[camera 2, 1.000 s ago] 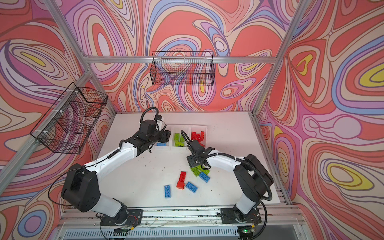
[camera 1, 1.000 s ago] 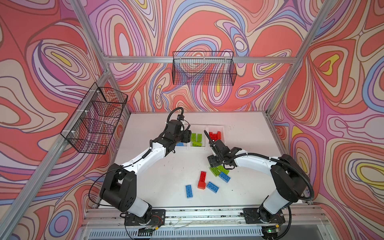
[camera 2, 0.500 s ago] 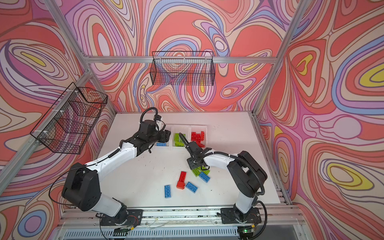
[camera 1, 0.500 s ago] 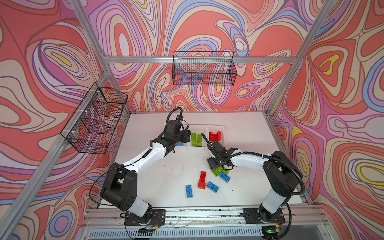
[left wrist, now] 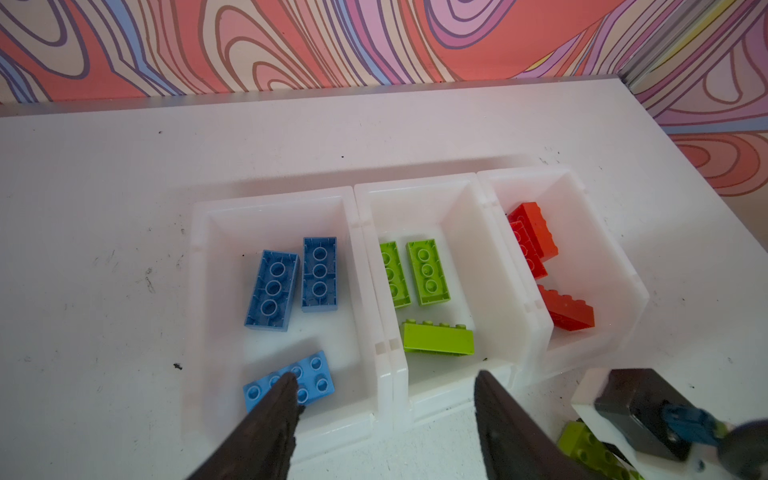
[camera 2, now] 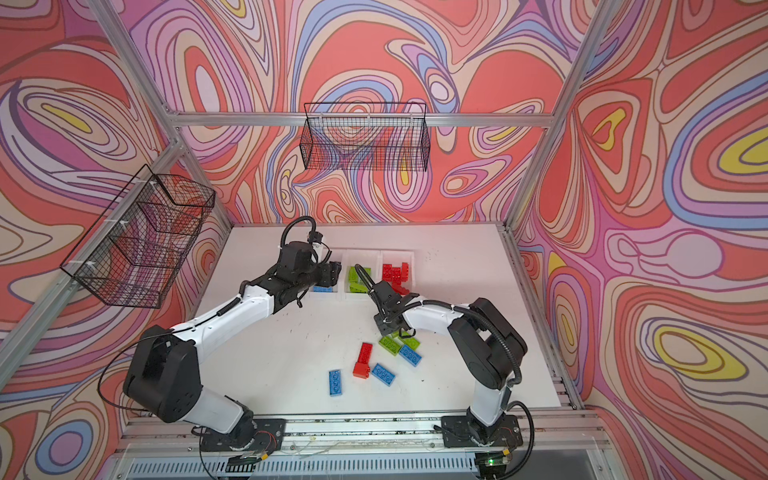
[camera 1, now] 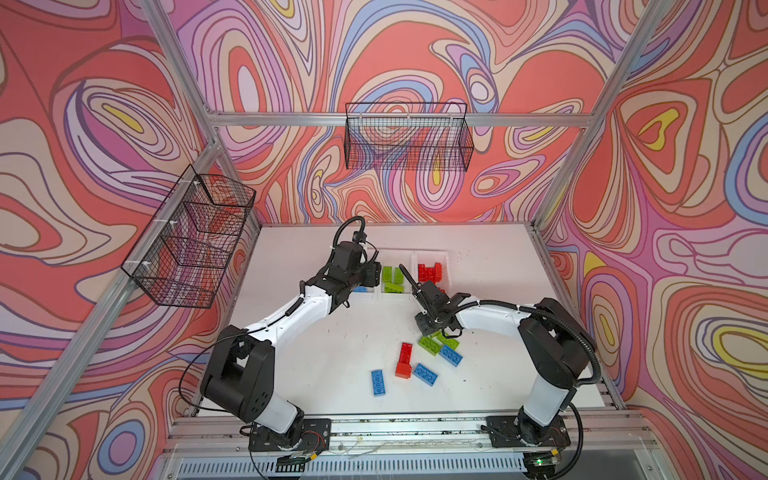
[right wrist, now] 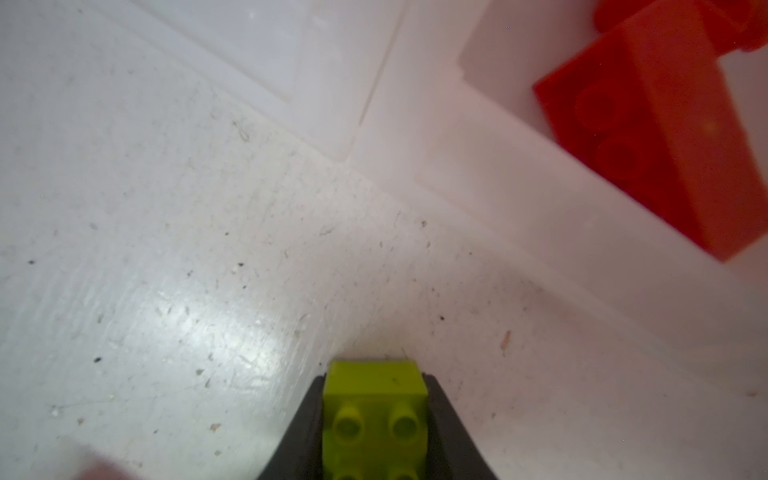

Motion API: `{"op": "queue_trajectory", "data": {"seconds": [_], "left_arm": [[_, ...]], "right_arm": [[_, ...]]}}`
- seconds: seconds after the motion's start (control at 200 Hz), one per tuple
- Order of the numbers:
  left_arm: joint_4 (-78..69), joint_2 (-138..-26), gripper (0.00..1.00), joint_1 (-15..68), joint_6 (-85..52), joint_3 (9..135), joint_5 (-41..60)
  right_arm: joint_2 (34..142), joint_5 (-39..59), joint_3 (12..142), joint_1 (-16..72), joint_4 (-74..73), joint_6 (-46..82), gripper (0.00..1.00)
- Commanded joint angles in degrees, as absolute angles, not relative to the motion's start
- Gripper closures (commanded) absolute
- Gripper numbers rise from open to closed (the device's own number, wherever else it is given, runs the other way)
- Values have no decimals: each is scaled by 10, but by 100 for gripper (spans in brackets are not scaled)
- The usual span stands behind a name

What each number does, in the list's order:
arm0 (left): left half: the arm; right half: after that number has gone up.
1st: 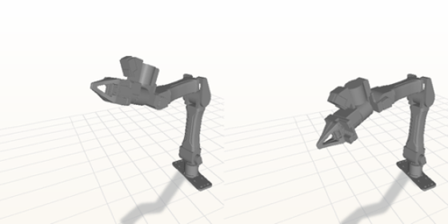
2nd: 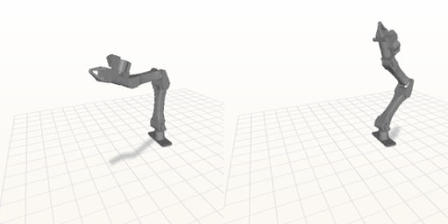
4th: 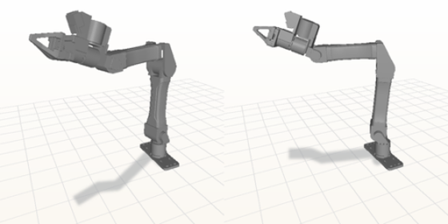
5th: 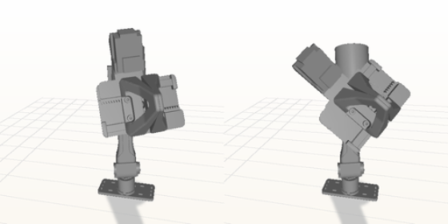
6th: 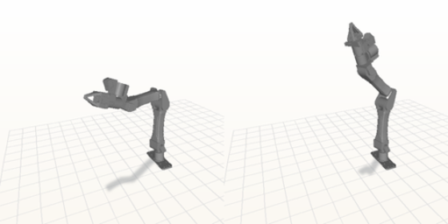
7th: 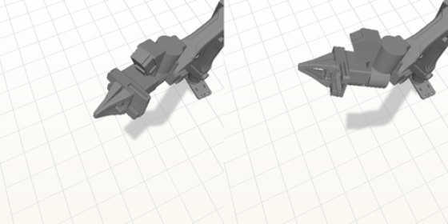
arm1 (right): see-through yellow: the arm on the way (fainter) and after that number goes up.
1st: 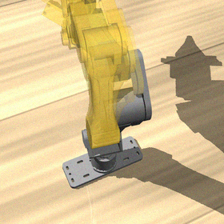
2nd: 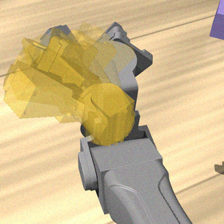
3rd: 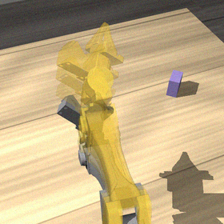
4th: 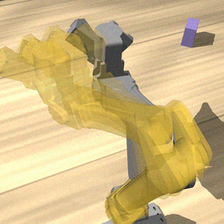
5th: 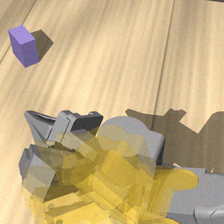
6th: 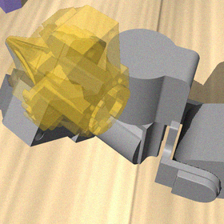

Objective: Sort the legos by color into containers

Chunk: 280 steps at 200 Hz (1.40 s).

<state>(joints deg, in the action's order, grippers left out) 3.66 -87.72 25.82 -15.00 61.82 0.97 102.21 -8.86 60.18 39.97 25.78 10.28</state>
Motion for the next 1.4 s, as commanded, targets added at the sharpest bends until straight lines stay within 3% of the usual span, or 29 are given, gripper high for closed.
{"op": "queue_trajectory", "data": {"seconds": [0.0, 0.336, 0.761, 0.907, 0.987, 1.097, 1.397], "left_arm": [[45, -868, 31, 256, -145, 618, 0], [61, -856, 30, 252, -142, 597, -11], [113, -755, 31, 253, -177, 510, -3], [146, -700, 31, 253, -195, 470, 2], [166, -668, 32, 258, -223, 445, 9], [190, -623, 32, 293, -266, 415, -8], [284, -599, 27, 474, -445, 394, -141]], "right_arm": [[992, -107, 628, 403, 294, 106, 74], [965, -120, 737, 403, 312, 114, 73], [1171, -109, 957, 377, 261, 117, 67], [1217, -97, 1009, 359, 265, 120, 61], [1226, -82, 1020, 355, 263, 120, 49], [1224, -71, 1020, 348, 261, 120, 37], [1142, -72, 945, 318, 215, 120, 36]]}}
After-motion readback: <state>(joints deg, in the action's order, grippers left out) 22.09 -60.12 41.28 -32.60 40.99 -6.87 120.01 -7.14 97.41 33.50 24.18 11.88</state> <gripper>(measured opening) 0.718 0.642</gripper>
